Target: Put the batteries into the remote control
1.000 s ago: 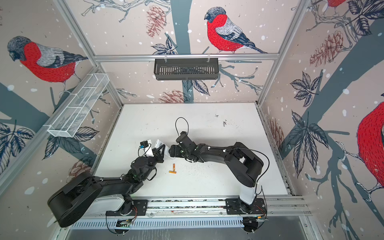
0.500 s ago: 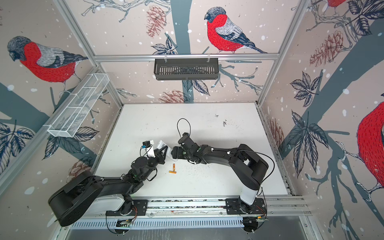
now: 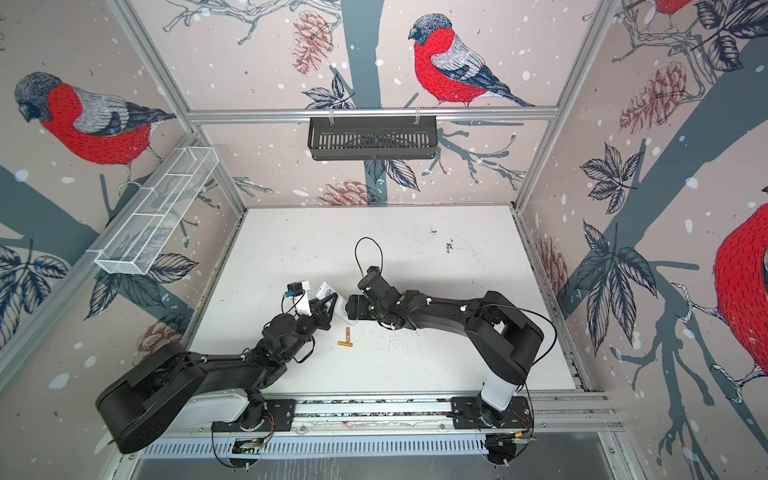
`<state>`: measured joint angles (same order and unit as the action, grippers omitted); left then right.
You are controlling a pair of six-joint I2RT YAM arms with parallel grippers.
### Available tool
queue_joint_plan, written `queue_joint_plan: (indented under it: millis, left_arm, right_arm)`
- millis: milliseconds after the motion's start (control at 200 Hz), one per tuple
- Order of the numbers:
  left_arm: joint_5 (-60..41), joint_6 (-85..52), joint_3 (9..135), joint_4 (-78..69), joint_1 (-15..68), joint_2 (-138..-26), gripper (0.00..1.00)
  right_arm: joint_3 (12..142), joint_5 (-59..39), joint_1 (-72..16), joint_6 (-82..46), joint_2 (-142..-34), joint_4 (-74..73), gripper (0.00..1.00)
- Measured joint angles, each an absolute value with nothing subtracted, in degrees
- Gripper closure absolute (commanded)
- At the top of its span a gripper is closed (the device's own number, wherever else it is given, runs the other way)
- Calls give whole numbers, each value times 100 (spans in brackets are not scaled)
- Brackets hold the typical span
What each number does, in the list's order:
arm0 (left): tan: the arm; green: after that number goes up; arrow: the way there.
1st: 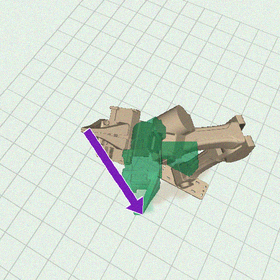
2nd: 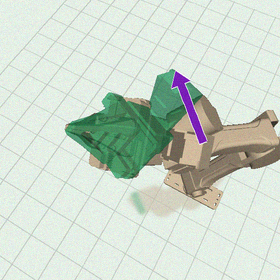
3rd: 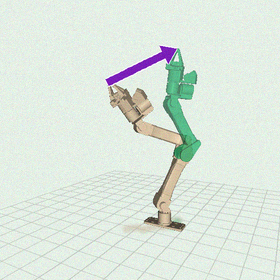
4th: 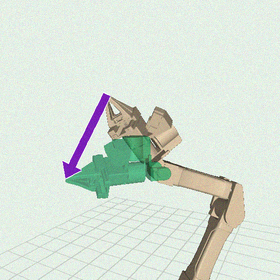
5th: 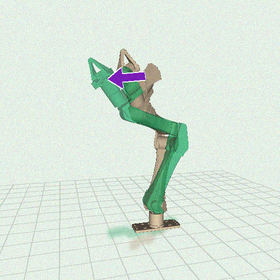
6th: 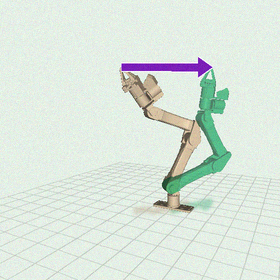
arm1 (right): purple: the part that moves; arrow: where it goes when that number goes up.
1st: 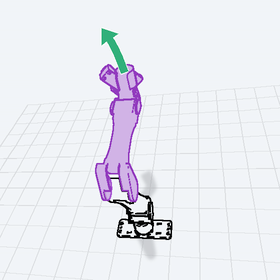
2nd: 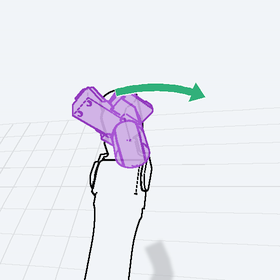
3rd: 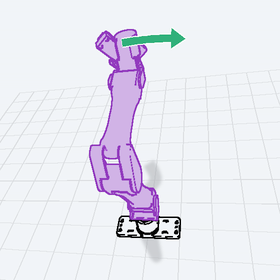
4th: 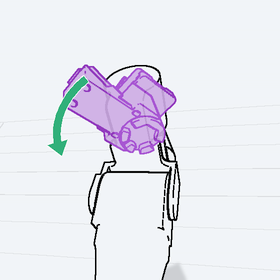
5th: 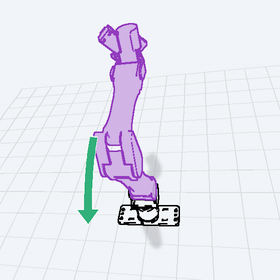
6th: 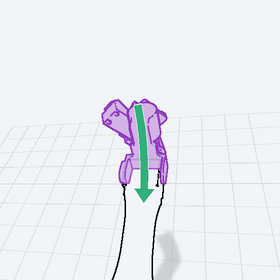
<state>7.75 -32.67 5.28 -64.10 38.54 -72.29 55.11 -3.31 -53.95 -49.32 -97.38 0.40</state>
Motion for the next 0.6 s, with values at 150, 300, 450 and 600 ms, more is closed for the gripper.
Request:
queue_joint_plan:
  millis: [150,300,450,600]
  left_arm:
    - [773,-3273,528,-6410,3854,-7229,100]
    - [773,-3277,528,-6410,3857,-7229,100]
    - [760,-3277,532,-6410,3857,-7229,100]
    - [757,-3277,534,-6410,3857,-7240,100]
  right_arm:
    - [5511,-294,-5419,-4917,-9714,64,16]
    - [5572,-261,-5446,-4821,-9714,148,14]
    - [5669,-158,-5500,-4692,-9703,307,13]
    - [5721,-99,-5540,-4580,-9675,427,13]
